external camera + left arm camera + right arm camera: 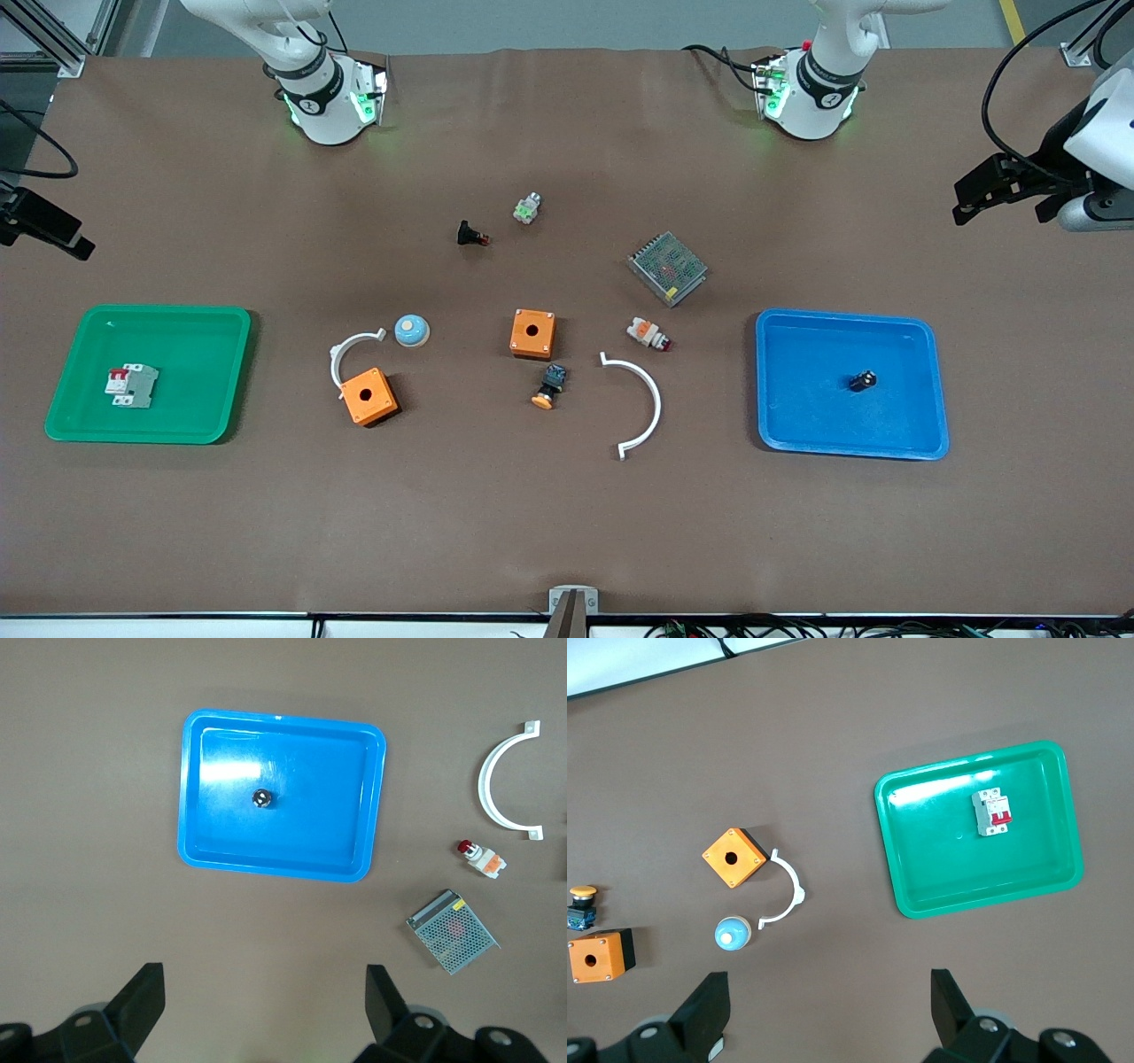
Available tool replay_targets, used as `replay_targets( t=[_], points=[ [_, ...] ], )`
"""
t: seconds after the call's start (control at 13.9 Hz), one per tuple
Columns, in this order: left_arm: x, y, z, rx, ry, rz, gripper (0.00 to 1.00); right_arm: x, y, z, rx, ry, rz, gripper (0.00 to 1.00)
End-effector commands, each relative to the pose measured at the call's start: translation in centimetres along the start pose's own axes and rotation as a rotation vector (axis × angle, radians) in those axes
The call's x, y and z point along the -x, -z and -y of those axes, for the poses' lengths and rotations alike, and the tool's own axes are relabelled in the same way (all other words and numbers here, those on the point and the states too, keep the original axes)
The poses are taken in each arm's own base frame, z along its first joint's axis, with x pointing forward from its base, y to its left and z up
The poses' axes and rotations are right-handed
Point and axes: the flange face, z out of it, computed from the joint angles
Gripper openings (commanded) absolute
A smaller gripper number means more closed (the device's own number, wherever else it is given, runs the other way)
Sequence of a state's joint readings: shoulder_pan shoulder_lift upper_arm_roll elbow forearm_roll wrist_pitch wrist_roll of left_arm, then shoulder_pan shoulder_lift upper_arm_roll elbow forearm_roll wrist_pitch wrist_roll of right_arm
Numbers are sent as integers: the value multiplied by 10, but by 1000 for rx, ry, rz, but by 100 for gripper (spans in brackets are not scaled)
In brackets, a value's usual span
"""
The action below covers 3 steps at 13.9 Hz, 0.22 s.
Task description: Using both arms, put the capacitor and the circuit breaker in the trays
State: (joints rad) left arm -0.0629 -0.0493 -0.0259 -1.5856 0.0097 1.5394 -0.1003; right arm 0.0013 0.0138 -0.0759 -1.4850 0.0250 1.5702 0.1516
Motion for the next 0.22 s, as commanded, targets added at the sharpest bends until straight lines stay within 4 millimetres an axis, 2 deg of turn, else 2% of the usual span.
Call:
replay_targets(
  t=[0.0, 0.14],
  points=[
    [-2, 8, -1, -19, -4, -2, 100, -4, 6, 1, 4, 1, -11, 100],
    [-2, 8, 0, -19, -3, -2, 100, -4, 6, 1, 4, 1, -12, 100]
  ],
)
